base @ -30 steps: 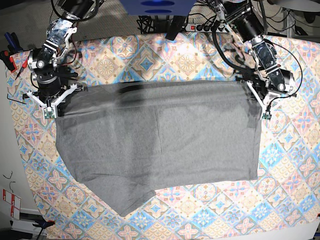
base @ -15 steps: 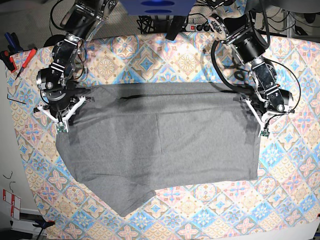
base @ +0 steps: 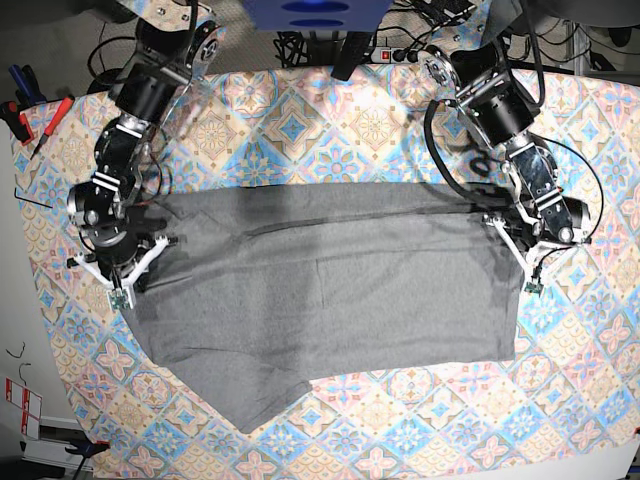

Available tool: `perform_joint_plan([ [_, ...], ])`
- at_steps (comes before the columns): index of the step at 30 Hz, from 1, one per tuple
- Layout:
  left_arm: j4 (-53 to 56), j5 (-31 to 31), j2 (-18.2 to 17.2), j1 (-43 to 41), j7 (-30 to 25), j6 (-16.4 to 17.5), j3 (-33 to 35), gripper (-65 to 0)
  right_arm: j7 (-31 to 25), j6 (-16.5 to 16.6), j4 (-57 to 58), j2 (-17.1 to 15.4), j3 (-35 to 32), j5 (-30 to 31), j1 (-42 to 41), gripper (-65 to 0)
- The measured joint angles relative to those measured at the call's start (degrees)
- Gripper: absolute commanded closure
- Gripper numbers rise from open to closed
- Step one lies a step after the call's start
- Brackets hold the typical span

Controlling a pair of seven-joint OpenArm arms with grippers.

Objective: Fold the T-shirt properly
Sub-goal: 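Carry the held shoulder edge over the shirt toward the hem with both grippers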

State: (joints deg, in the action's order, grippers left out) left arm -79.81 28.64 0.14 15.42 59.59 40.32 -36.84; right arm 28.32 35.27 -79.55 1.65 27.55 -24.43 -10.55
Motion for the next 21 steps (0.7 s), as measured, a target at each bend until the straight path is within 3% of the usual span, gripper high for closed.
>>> perform_joint_plan([
  [6, 5.79, -0.24, 0.31, 1.33, -2.64, 0.0, 0.07, -3.6, -0.13, -0.02, 6.71, -1.03, -0.02, -0.22, -2.67, -1.9],
  [9, 5.79, -0.02, 0.15, 1.27, -3.1, 0.0, -0.07, -4.3, -3.19, -0.48, 7.58, -1.25, -0.02, -0.26, -2.67, -3.4],
  [11, 5.79, -0.02, 0.13, 1.4, -3.23, 0.0, -0.07, -10.3, -4.44, -0.44, 7.63, -1.16, -0.02, -0.24, -2.73, -9.1],
  [16, 5.79, -0.11, 0.2, 1.68, -3.65, 0.0, -6.12, -28.8, -4.94, -0.5, 7.63, -1.07, -0.07, -0.48, -2.86, -32.1],
  [21, 5.79, 0.26, -0.11, 0.94, -7.54, -0.42, -6.97, -31.9, -4.98, -0.37, 6.27, -1.18, -0.09, -0.46, -2.82, -43.1],
])
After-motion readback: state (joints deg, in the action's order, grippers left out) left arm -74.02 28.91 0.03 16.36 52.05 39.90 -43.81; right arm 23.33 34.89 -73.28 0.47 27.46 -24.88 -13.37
